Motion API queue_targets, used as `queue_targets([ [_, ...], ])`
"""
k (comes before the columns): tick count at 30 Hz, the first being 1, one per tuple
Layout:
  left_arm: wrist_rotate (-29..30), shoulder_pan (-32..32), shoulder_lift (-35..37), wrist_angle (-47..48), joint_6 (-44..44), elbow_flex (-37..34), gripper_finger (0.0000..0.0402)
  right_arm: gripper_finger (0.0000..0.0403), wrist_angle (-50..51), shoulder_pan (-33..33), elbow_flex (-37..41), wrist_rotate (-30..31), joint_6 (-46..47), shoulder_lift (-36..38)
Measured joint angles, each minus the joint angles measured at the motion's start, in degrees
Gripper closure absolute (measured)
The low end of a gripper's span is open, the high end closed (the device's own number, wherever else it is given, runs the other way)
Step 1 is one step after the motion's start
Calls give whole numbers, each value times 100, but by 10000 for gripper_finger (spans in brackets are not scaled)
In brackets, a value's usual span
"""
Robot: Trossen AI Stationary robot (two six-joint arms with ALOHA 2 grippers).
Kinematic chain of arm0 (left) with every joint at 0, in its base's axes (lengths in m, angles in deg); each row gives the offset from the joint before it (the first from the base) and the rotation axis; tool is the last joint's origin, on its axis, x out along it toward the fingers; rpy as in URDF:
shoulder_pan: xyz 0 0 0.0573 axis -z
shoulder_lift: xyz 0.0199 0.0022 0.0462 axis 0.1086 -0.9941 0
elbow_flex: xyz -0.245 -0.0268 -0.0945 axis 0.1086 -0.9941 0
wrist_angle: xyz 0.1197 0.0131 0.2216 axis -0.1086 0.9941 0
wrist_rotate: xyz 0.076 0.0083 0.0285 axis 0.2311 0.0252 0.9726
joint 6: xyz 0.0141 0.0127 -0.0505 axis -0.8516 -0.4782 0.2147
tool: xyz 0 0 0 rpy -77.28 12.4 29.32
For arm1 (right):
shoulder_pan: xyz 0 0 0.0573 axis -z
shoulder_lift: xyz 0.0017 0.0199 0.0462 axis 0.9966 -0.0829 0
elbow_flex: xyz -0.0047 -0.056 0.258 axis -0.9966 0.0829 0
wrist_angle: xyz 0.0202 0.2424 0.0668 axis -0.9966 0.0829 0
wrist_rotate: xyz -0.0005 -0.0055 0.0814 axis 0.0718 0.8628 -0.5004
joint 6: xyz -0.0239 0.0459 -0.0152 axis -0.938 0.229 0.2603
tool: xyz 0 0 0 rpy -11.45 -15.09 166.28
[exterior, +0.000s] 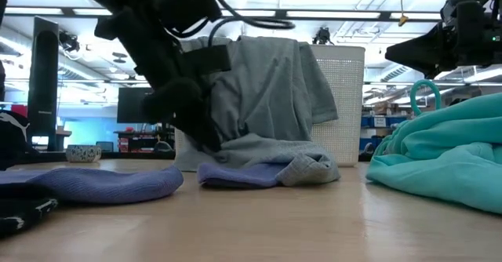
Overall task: Sort clothes
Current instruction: Put the gray shirt into the white laundry organizer
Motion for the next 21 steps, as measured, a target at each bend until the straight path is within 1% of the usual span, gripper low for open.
queue_targets([
  [1, -76, -6, 0, 113, 9, 29, 381, 287, -1, -1, 0, 0, 0, 0],
  [2, -136, -7, 0, 262, 19, 98, 388, 287, 1, -1, 0, 0, 0, 0],
  [4, -163, 5, 0, 662, 21, 374, 395, 287, -1, 1, 0, 0, 0, 0],
  [6, -199, 40, 0, 1159, 19, 801, 398, 287, -1, 1, 0, 0, 0, 0],
  [10, -222, 98, 0, 2151, -297, 1946, 400, 287, 0, 0, 0, 0, -2, 0],
  [13, -222, 118, 0, 2607, -622, 2895, 400, 287, -1, 0, 0, 0, 0, 0],
  [16, -206, 98, 0, 2859, -1031, 3888, 401, 287, -1, 1, 0, -2, 0, 0],
  [18, -83, 31, 4, 2919, -1431, 4517, 401, 287, 1, -1, 0, 0, 0, 0],
  [19, 86, -17, 4, 2917, -1686, 4826, 401, 287, 1, -1, 0, 0, 0, 0],
  [21, 709, -119, 4, 2921, -2339, 5479, 401, 287, -1, 0, 0, 0, 0, -1],
])
